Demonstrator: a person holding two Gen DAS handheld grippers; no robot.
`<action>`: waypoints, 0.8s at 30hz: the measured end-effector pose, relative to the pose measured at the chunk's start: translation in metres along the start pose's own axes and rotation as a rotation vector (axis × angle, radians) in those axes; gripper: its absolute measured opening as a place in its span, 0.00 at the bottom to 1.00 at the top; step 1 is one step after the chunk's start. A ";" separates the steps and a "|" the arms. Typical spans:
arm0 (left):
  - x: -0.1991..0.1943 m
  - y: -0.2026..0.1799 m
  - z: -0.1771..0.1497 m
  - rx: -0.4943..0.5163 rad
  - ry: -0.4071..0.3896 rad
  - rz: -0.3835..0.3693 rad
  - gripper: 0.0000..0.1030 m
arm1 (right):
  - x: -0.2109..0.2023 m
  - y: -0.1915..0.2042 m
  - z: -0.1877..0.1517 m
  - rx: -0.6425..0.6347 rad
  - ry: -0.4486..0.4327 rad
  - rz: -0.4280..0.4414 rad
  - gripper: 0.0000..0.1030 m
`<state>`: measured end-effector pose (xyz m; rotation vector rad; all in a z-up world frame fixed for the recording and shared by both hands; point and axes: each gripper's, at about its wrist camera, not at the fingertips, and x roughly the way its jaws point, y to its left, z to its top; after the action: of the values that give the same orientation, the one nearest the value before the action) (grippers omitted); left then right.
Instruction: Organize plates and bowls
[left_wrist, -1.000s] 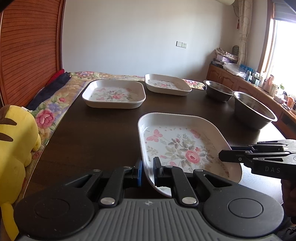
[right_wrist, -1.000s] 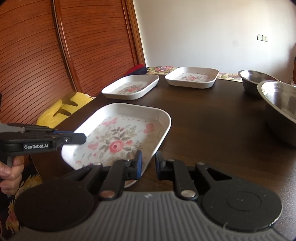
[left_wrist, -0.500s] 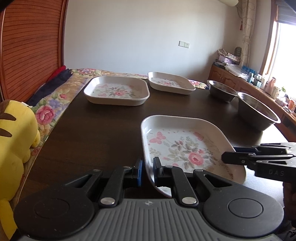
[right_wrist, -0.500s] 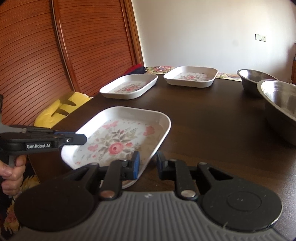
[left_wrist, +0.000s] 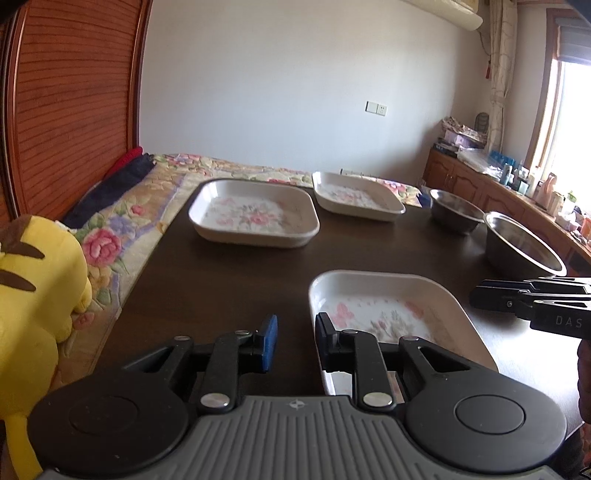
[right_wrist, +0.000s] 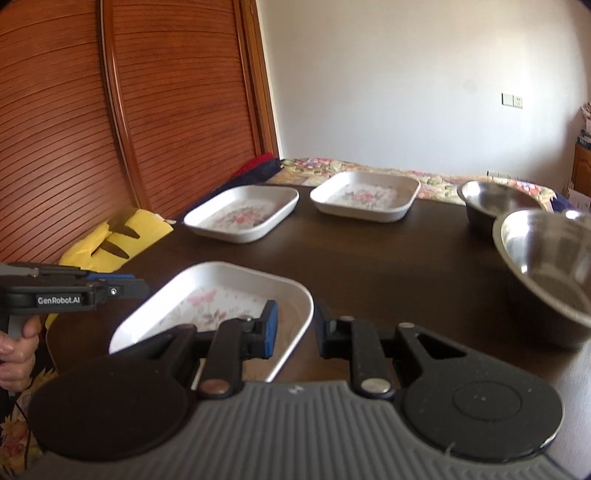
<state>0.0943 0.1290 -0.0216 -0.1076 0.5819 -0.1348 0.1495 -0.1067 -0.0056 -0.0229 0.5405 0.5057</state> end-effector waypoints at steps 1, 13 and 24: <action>-0.001 0.002 0.002 0.000 -0.005 0.003 0.24 | 0.001 0.001 0.003 -0.005 -0.004 0.002 0.22; 0.015 0.018 0.022 0.006 -0.026 0.030 0.29 | 0.028 0.008 0.033 -0.072 -0.011 0.037 0.22; 0.039 0.038 0.046 0.029 -0.031 0.060 0.30 | 0.067 0.015 0.061 -0.126 0.006 0.059 0.22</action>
<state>0.1557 0.1636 -0.0100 -0.0639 0.5517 -0.0835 0.2213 -0.0537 0.0149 -0.1288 0.5159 0.5969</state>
